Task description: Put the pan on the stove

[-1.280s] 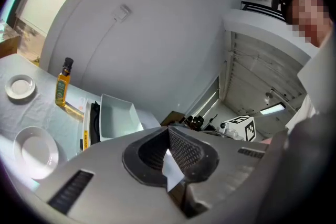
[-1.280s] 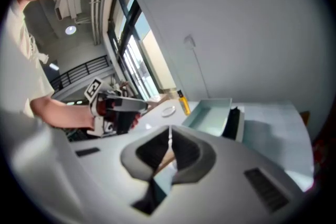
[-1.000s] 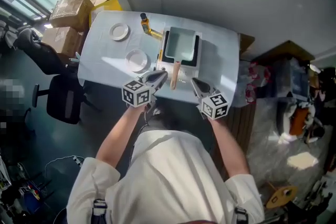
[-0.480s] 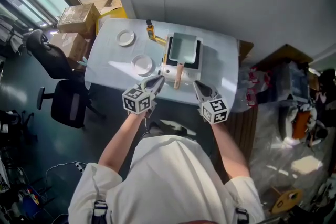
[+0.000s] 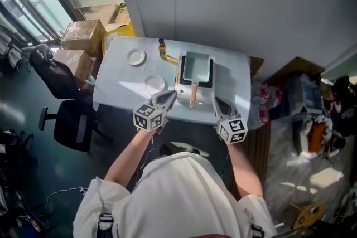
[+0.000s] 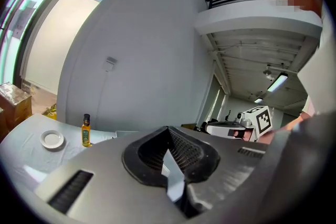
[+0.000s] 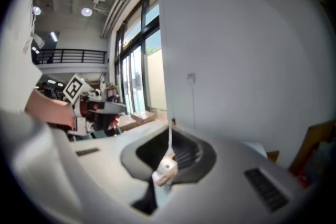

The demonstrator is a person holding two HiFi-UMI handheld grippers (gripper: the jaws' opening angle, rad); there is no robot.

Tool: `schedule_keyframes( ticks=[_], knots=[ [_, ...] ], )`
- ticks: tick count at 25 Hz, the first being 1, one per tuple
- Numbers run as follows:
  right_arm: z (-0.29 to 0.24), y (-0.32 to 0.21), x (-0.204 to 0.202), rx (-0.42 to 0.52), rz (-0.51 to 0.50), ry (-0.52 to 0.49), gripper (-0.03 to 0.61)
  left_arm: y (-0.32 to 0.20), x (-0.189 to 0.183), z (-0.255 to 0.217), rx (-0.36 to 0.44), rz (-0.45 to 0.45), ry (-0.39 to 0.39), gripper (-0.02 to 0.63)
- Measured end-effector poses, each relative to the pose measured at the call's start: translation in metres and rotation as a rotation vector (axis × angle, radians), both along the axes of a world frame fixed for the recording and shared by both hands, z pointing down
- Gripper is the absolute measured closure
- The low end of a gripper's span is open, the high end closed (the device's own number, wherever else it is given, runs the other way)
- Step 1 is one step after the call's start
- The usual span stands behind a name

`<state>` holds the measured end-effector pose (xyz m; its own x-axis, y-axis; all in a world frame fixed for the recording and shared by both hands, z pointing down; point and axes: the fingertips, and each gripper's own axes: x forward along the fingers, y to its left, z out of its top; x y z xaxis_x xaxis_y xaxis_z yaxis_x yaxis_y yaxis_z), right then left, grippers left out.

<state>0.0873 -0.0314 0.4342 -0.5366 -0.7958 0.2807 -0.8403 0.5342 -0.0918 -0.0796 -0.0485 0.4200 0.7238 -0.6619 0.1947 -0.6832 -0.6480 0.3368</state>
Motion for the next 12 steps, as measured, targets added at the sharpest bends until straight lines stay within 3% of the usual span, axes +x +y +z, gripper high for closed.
schedule_keyframes(
  ticks=[12],
  knots=[
    [-0.022,-0.001,-0.004,0.05,0.041,0.005,0.543,0.0,-0.008,-0.019,0.072,0.015,-0.03,0.591]
  ],
)
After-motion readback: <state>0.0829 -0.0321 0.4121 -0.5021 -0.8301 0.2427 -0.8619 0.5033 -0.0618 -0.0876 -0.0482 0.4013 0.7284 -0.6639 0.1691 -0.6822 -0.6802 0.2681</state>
